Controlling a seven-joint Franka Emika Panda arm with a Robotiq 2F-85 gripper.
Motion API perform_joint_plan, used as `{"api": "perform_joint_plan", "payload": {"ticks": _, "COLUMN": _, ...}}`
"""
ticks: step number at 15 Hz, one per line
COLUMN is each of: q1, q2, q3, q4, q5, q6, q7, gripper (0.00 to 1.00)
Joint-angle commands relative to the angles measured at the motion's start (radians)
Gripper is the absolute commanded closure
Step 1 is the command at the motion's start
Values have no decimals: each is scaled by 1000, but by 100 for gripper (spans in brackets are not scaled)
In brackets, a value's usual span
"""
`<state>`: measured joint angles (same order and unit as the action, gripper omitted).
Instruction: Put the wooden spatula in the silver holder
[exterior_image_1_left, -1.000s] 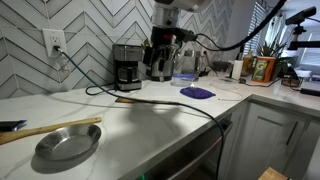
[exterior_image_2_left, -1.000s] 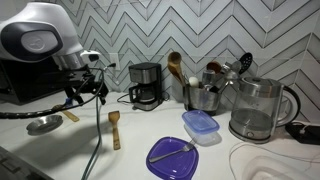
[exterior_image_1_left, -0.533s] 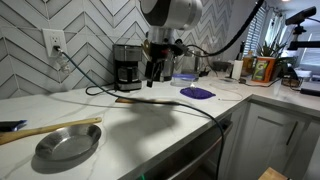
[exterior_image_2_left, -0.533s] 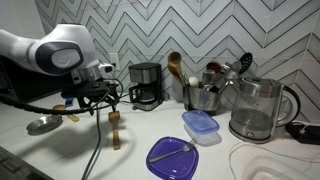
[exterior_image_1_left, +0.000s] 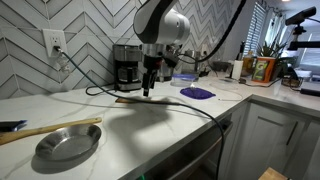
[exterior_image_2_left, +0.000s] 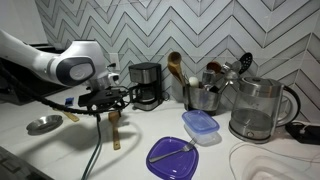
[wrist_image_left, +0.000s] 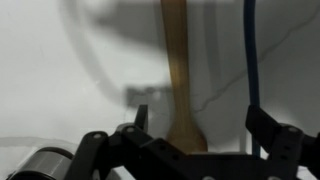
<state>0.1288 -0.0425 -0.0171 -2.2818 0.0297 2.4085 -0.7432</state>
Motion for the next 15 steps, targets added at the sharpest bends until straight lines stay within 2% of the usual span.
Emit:
{"api": "perform_joint_plan", "payload": {"ticks": 1, "q1": -17, "q2": 60, "q3": 35, "q4": 28, "q5": -1, "q6": 16, "q7": -41, "gripper": 0}}
{"api": "perform_joint_plan", "payload": {"ticks": 7, "q1": -30, "q2": 121, "q3": 63, "q4": 58, "q5": -20, "q6": 38, "q7": -51, "gripper": 0}}
{"api": "perform_joint_plan", "payload": {"ticks": 9, "q1": -39, "q2": 137, "q3": 68, "q4": 72, "q5": -13, "q6": 34, "q7": -63, "gripper": 6}}
{"api": "perform_joint_plan", "payload": {"ticks": 10, "q1": -43, "q2": 143, "q3": 70, "q4": 78, "q5": -13, "q6": 30, "q7": -67, "gripper": 13}}
{"api": "perform_joint_plan", "payload": {"ticks": 11, "q1": -48, "q2": 149, "q3": 72, "q4": 82, "q5": -9, "q6": 26, "q7": -78, "gripper": 27}}
{"api": "perform_joint_plan", "payload": {"ticks": 13, "q1": -55, "q2": 161, "q3": 76, "q4": 93, "q5": -2, "q6": 20, "q7": -92, "gripper": 47}}
{"api": "perform_joint_plan", "payload": {"ticks": 15, "q1": -62, "q2": 171, "q3": 80, "q4": 102, "q5": 0, "q6": 14, "q7": -106, "gripper": 61}}
